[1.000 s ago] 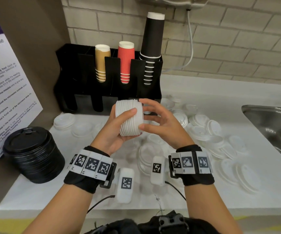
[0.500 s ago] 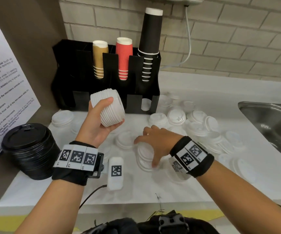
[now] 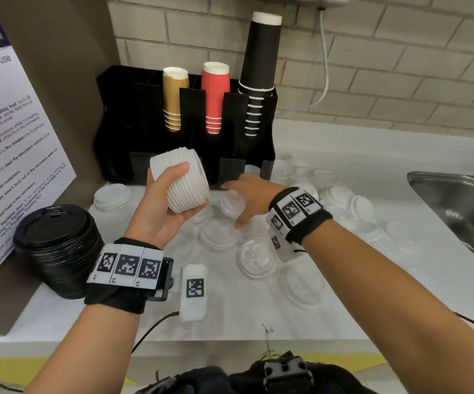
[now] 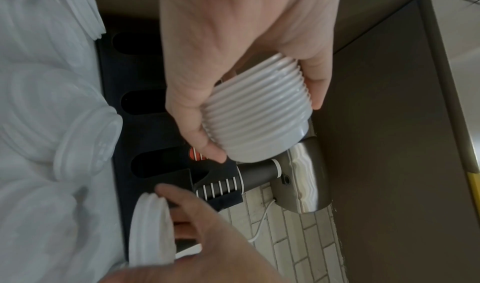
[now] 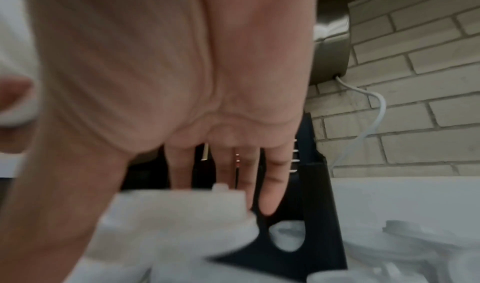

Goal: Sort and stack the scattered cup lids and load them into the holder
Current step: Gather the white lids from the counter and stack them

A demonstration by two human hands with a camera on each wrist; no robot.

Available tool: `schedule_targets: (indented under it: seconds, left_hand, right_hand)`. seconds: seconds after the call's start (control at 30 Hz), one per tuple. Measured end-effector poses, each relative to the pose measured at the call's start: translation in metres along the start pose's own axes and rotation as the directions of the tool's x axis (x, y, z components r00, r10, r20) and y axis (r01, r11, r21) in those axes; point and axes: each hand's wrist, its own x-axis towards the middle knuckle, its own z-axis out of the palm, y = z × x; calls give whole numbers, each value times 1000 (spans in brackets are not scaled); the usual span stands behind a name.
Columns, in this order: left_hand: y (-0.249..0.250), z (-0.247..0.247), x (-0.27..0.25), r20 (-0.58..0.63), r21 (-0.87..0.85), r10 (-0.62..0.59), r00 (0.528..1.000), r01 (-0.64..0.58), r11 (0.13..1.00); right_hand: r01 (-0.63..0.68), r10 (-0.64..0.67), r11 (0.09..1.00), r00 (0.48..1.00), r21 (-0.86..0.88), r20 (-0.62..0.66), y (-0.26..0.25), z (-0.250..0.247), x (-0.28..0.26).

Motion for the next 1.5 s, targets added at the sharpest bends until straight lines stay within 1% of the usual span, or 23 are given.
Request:
schedule_targets:
  seconds: [0.07,0.1,0.13,0.2,0.27,0.3,0.37,0.43,0.47,0.53,0.6,0.7,0.77,0.8,0.83,0.9,0.97,1.0,1.07,1.13,1.3,1.43,1.5]
  left_hand:
    - [0,-4,0,-8,3,-1,1000,1,1000]
    - [0,-6,0,-13,-1,-2,1000,2,1000]
    - [0,-8,0,-16,-6,-5,1000,5,1000]
    - [0,-9,1,-20,-10,-10,1000,10,1000]
    - [0,-7,3,-12,-8,-11,1000,11,1000]
    - [0,-5,4,-4,-5,-10,1000,10,1000]
    - [0,-1,4,13,7,-6,1000,6,1000]
    - [-1,3,5,16,16,-4,1000,4,1000]
    - [0,3,5,15,17,-4,1000,4,1000]
    - [1,3,5,12,7,-1,1000,1,1000]
    - [1,3,5,11,-4,9,1000,-9,1000]
    - [2,3,5,15,-9,21,1000,-21,1000]
    - [4,2,5,15,-2,24,1000,-24,1000]
    - [5,2,5,13,-1,25,1000,-25,1000]
    - [6,1,5,11,-2,25,1000,-25,1000]
    - [5,-1,6,5,-9,18,1000,-18,1000]
    - [3,-1,6,4,-11,8,1000,-8,1000]
    - [2,-1,7,7,-11,3,1000,-3,1000]
    - [0,1,8,14,-4,-3,1000,3,1000]
    - [-1,2,9,19,2,-3,1000,3,1000]
    - [-5,6,11,43,-1,-10,999,10,1000]
    - [-11,9,13,48,23,-26,998,25,999]
    - [-14,9,14,52,37,-39,998,37,999]
  right_hand:
    - [-4,6,999,999,46,-53,2,-4,-4]
    - [10,-7,999,999,47,-49,4,-4,-9]
    - [25,-25,999,1000,26,-14,5,-2,-17]
    - [66,-57,995,992,-72,116,4,8,-36]
    - [131,-81,966,972,-221,221,-1,22,-52]
    - [167,-93,938,965,-303,244,-4,29,-57]
    - [206,-111,884,964,-420,240,-7,40,-59]
    - [210,-116,871,966,-445,229,-7,42,-57]
    - [202,-116,887,968,-416,223,-7,39,-55]
    - [171,-122,945,975,-279,184,-6,29,-47]
    - [150,-138,981,986,-121,98,-11,17,-32]
    - [131,-129,989,991,73,-38,-23,4,-8]
    - [93,-86,982,995,162,-48,-22,-3,1]
    - [68,-65,983,998,173,-27,-17,-5,1]
    - [45,-45,988,999,148,2,-9,-6,-1]
    - [-17,16,1000,993,7,119,10,-3,-10]
    - [-75,110,988,958,-136,266,26,6,-21]
    - [-98,144,982,943,-163,300,33,12,-25]
    - [-138,169,983,941,-122,295,45,18,-31]
    - [-169,171,985,947,-31,271,53,19,-34]
    - [-181,147,977,956,117,252,61,21,-27]
    - [-160,113,977,948,141,296,62,25,-21]
    - [-141,94,979,951,145,295,62,27,-19]
